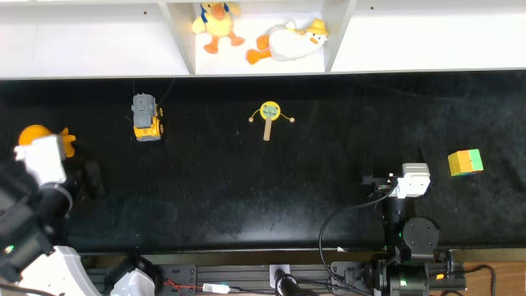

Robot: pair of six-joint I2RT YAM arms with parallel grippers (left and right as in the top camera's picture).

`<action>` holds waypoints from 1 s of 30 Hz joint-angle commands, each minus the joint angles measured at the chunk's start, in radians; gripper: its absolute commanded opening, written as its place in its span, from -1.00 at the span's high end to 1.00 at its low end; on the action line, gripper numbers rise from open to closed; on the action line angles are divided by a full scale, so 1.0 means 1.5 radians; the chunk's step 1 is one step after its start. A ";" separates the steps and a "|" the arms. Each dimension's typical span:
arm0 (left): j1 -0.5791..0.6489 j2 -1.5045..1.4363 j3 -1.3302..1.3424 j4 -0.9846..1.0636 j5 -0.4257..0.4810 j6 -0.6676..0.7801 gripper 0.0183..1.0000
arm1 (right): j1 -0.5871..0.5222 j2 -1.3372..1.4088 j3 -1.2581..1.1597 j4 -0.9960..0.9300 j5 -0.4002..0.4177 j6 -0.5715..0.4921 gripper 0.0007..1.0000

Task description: Store Toys

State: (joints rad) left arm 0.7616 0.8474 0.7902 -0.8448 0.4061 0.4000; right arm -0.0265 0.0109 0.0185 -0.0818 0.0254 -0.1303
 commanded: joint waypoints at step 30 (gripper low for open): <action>0.105 0.342 0.047 0.332 -0.015 0.169 -1.00 | -0.004 -0.004 -0.009 0.003 -0.005 0.007 -0.99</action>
State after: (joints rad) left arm 0.9451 1.3338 0.8288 -0.3870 0.4500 0.6540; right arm -0.0265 0.0113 0.0185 -0.0826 0.0250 -0.1299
